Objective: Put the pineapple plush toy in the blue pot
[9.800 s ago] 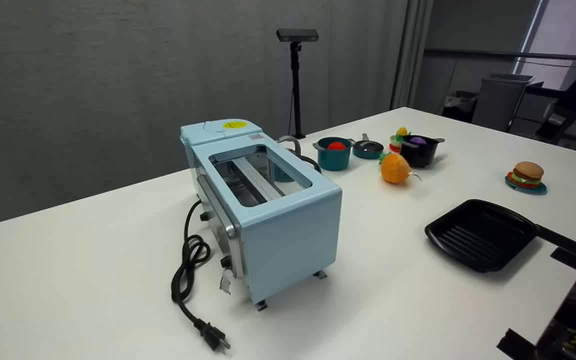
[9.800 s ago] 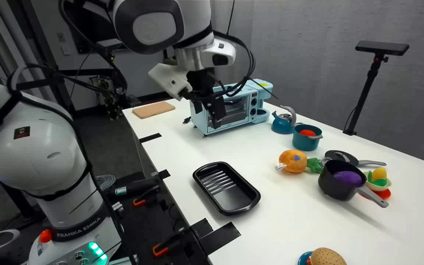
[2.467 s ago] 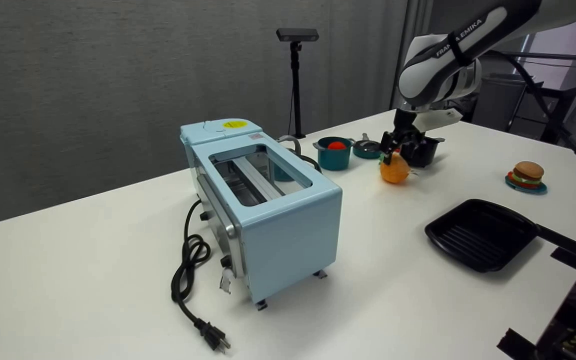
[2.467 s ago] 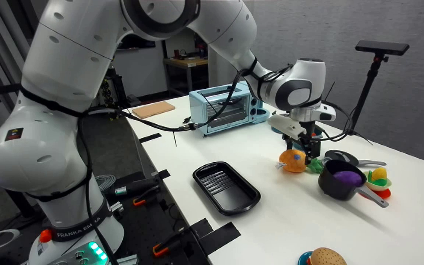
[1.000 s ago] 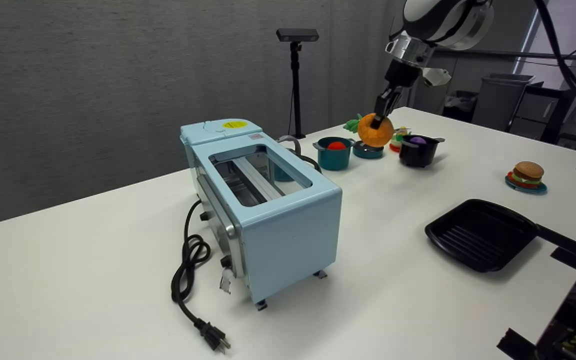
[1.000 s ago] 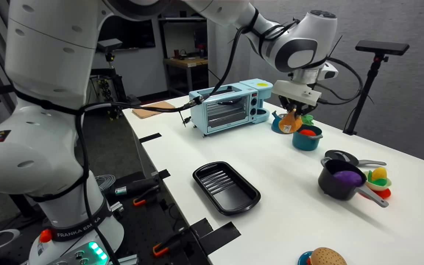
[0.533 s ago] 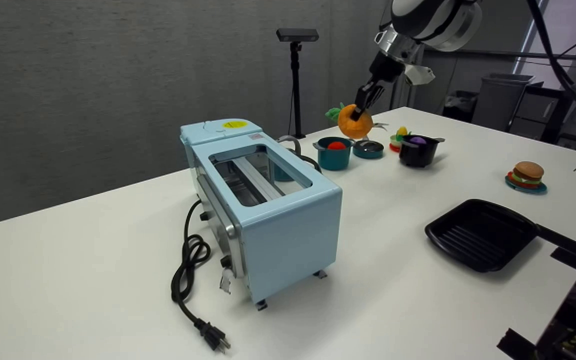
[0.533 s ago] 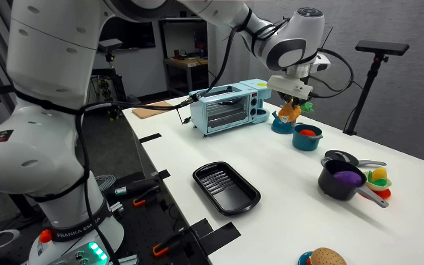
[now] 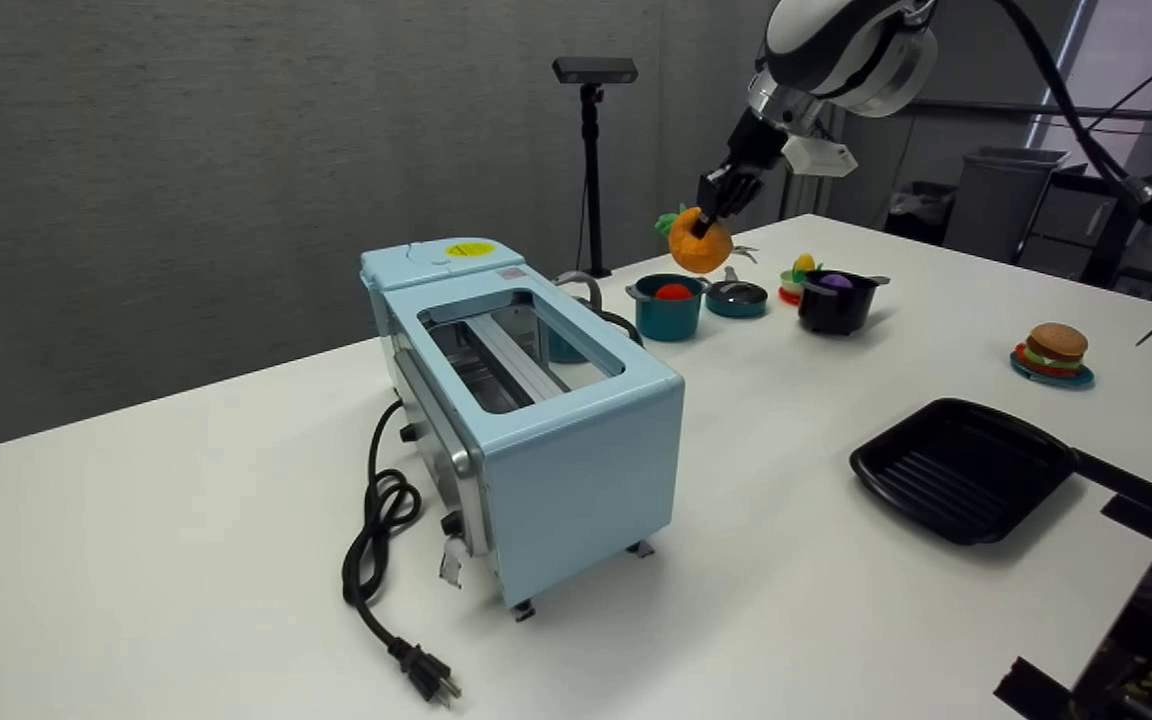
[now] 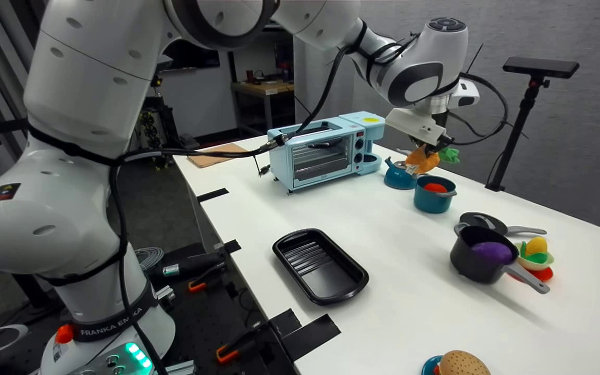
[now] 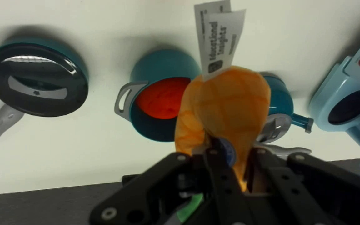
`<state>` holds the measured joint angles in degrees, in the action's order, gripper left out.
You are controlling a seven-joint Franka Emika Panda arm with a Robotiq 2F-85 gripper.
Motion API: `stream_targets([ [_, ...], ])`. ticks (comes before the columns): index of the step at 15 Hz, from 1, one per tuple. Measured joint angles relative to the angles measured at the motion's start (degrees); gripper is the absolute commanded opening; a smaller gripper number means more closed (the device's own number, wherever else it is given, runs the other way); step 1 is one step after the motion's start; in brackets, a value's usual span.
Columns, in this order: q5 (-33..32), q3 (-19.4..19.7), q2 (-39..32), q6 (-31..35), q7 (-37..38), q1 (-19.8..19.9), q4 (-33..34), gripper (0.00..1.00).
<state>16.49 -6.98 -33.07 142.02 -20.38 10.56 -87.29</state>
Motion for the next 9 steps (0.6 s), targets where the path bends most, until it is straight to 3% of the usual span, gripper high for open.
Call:
stream_targets([
  [8,-5.0,3.4,-9.0,-0.3,10.7,-2.6,11.8,0.03],
  [9,-5.2,3.4,-10.0,-0.4,10.9,-2.9,12.9,0.39],
])
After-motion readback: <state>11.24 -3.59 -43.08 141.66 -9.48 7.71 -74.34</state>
